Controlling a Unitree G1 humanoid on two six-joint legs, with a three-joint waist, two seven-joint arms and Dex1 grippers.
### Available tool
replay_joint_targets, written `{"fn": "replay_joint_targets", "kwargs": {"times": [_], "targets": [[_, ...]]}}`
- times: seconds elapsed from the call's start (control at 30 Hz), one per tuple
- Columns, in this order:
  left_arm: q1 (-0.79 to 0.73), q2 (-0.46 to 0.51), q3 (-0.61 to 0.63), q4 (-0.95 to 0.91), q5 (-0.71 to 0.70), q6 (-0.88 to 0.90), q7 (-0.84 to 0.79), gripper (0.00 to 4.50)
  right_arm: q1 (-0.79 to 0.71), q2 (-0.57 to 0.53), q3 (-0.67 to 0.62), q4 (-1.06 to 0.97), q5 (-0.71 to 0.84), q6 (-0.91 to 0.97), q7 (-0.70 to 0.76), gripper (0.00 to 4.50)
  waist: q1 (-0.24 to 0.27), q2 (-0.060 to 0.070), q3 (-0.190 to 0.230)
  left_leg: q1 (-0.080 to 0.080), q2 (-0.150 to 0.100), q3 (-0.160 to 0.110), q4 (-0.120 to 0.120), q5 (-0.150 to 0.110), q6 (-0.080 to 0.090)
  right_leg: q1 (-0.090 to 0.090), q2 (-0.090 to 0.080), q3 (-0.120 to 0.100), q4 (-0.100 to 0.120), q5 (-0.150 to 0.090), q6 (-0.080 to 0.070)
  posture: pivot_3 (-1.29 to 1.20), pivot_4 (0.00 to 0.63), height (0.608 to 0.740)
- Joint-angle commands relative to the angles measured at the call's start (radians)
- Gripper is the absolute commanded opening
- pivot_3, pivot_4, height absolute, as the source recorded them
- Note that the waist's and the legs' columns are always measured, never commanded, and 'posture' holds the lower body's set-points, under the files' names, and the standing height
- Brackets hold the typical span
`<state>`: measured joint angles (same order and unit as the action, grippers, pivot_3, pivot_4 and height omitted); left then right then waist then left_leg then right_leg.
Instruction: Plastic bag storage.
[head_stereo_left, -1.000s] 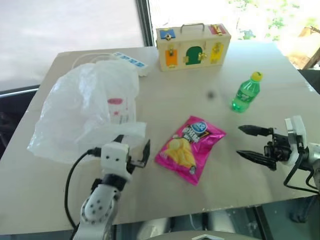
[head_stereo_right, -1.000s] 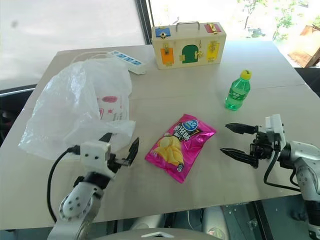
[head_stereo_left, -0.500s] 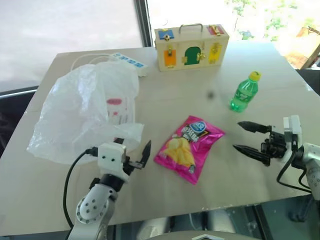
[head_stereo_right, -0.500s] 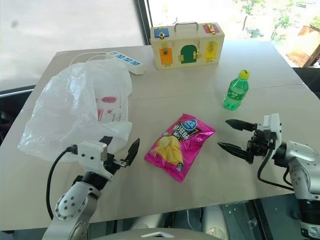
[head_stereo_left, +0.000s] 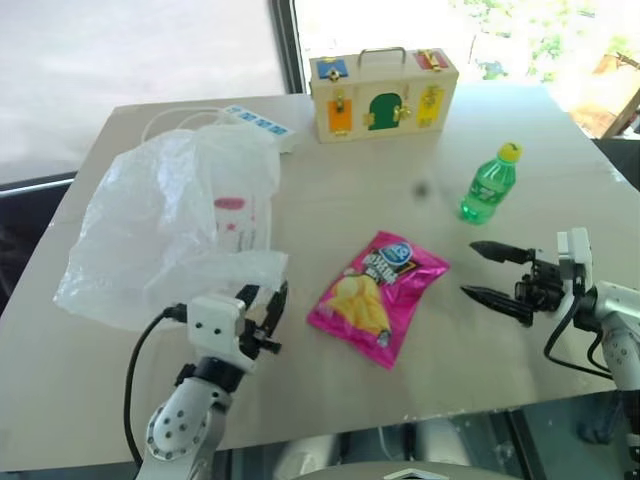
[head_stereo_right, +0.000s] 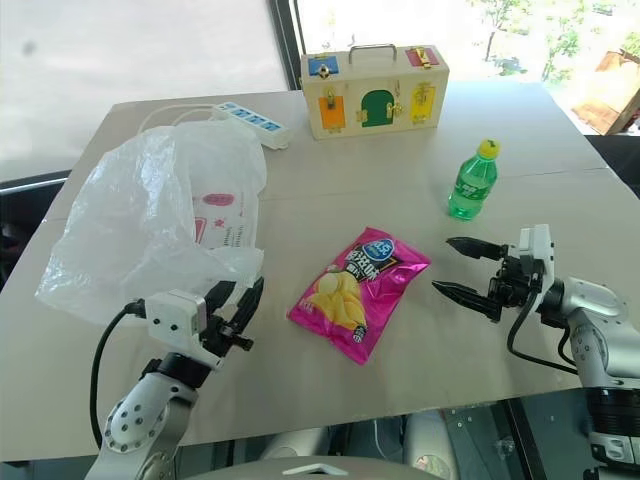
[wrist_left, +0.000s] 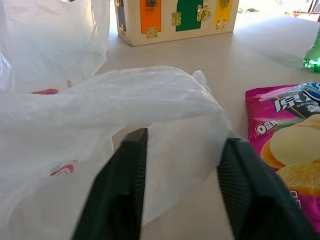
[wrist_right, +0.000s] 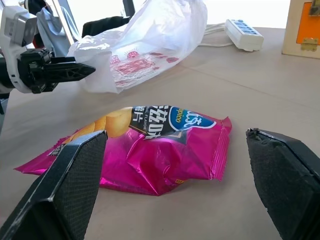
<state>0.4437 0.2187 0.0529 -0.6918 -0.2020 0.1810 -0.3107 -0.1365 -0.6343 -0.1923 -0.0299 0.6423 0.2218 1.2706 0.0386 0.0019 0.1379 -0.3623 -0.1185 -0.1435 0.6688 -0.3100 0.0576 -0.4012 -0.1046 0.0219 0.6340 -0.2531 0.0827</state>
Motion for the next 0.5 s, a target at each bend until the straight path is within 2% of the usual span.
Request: {"fn": "replay_joint_targets", "kwargs": {"times": [0.03, 0.07, 0.3, 0.5], "targets": [[-0.005, 0.006, 0.005, -0.015, -0.024, -0.024, -0.012, 0.35, -0.011, 0.002, -0.008, -0.019, 0.006, -0.021, 0.007, 4.50, 0.000, 0.000, 0.000, 0.000, 0.000, 0.000, 0.000, 0.000, 0.000, 0.000, 0.000, 0.000, 0.000, 0.000, 0.000, 0.00, 0.150, 0.740], [-0.008, 0.006, 0.007, -0.014, -0.023, -0.024, -0.011, 0.02, -0.009, 0.003, -0.009, -0.019, 0.005, -0.022, 0.007, 4.50, 0.000, 0.000, 0.000, 0.000, 0.000, 0.000, 0.000, 0.000, 0.000, 0.000, 0.000, 0.000, 0.000, 0.000, 0.000, 0.00, 0.150, 0.740], [-0.128, -0.017, 0.122, 0.038, -0.045, 0.044, 0.093, 0.02, 0.002, 0.013, -0.012, -0.029, 0.003, -0.027, -0.005, 4.50, 0.000, 0.000, 0.000, 0.000, 0.000, 0.000, 0.000, 0.000, 0.000, 0.000, 0.000, 0.000, 0.001, 0.000, 0.000, 0.00, 0.150, 0.740], [-0.490, 0.037, 0.333, 0.245, -0.102, 0.167, 0.242, 0.02, 0.016, 0.023, -0.011, -0.044, 0.002, -0.029, -0.019, 4.50, 0.001, -0.001, 0.000, 0.000, 0.000, -0.001, 0.003, 0.001, -0.001, -0.001, 0.001, -0.002, 0.005, 0.000, 0.000, 0.00, 0.150, 0.740]]}}
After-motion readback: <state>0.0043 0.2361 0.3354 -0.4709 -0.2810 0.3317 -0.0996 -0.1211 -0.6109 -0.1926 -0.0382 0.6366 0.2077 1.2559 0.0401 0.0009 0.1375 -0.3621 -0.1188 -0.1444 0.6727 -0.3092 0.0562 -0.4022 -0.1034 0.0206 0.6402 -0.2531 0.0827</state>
